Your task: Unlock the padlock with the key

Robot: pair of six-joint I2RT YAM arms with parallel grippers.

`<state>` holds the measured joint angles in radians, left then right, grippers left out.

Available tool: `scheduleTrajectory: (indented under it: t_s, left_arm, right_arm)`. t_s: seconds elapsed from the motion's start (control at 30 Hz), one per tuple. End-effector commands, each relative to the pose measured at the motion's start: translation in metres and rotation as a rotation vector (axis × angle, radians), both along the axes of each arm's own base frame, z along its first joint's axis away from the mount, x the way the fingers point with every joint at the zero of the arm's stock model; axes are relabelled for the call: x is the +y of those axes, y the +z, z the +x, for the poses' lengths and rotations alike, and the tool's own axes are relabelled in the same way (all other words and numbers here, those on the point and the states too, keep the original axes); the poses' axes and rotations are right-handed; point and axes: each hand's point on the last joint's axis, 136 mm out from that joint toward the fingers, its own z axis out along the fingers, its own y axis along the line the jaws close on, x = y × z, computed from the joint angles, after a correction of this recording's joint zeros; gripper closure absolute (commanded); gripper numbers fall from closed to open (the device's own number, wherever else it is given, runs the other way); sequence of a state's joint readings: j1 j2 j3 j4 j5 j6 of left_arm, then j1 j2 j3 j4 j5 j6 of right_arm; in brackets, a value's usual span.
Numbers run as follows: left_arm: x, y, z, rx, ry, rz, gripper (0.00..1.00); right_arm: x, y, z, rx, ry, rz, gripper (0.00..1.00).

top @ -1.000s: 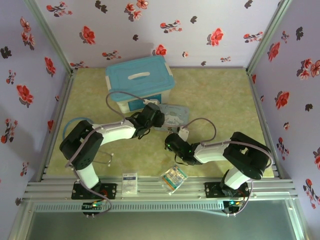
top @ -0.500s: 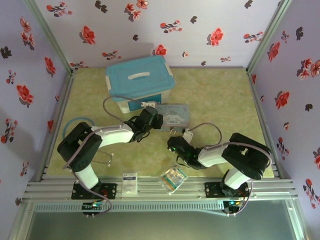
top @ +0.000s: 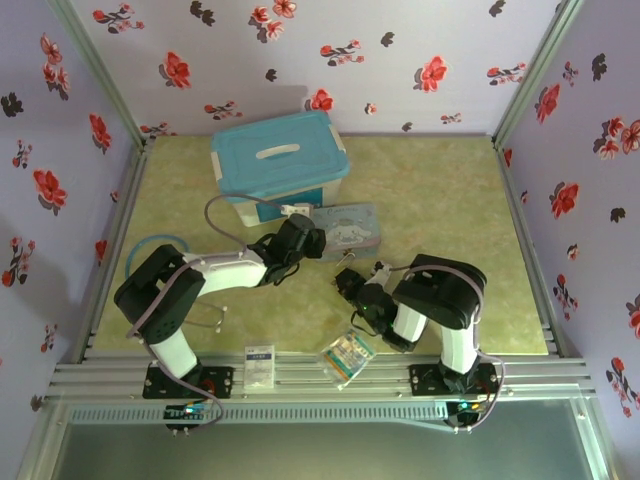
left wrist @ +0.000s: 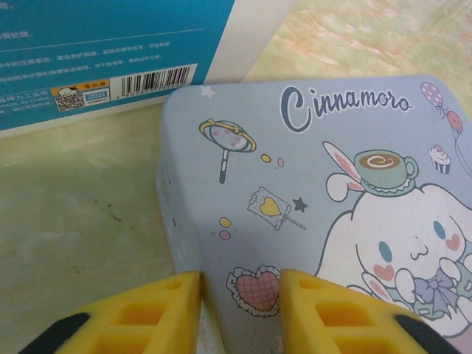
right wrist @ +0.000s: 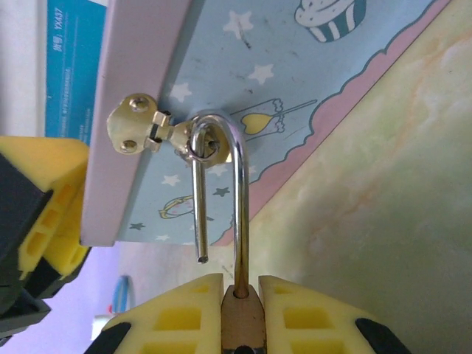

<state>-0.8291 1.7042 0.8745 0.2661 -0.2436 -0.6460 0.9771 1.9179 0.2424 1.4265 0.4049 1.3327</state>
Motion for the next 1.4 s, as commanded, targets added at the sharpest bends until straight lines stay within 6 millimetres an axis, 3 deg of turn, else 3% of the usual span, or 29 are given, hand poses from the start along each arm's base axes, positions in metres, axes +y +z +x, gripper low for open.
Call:
scheduleTrajectory:
  t_s: [0.0,0.17,0.23,0.43,0.57,0.73,0.83,0.9,1.03,1.1,1.27,1.37]
  left_arm:
    - [0.025,-0.056,-0.027,0.152,-0.013,0.158,0.68]
    - [0.025,-0.053,-0.027,0.149,-0.014,0.159,0.69]
    - [0.025,-0.053,-0.026,0.15,-0.014,0.16,0.69]
    - [0.023,-0.054,-0.024,0.155,-0.015,0.169,0.69]
    - [0.021,-0.05,-0.022,0.146,-0.016,0.161,0.68]
    - [0.006,-0.014,-0.017,0.086,-0.053,0.134,0.61]
    - [-0.002,0.01,-0.009,0.044,-0.054,0.093,0.5]
    - [-0.006,0.014,-0.002,0.028,-0.047,0.08,0.43]
    - [-0.017,-0.001,0.009,0.057,-0.038,0.097,0.37]
    - [-0.018,-0.015,0.01,0.084,-0.029,0.109,0.39]
    - [0.013,-0.05,0.001,0.153,0.034,0.294,0.48]
    - [0.031,-0.069,-0.006,0.182,0.039,0.402,0.49]
  right_arm:
    - [-0.013,-0.023,0.003,0.023,-0.046,-0.108,1.0]
    - [-0.056,-0.028,-0.001,0.062,-0.221,-0.166,1.0]
    - [-0.064,-0.024,-0.001,0.048,-0.263,-0.152,1.0]
    - [-0.031,-0.016,0.014,-0.002,-0.207,-0.079,1.0]
    - [-0.022,-0.009,0.023,-0.033,-0.229,-0.058,1.0]
    - [-0.018,-0.012,0.026,-0.011,-0.227,-0.082,1.0]
    - [-0.024,-0.015,0.025,-0.006,-0.247,-0.083,1.0]
    - [-0.026,-0.016,0.024,-0.01,-0.255,-0.077,1.0]
    - [-0.024,-0.019,0.023,-0.001,-0.246,-0.081,1.0]
    - [-0.025,-0.019,0.023,-0.002,-0.246,-0.082,1.0]
    - [-0.04,-0.017,0.027,0.006,-0.302,-0.033,1.0]
    - [-0.038,-0.007,0.034,-0.02,-0.315,-0.004,1.0]
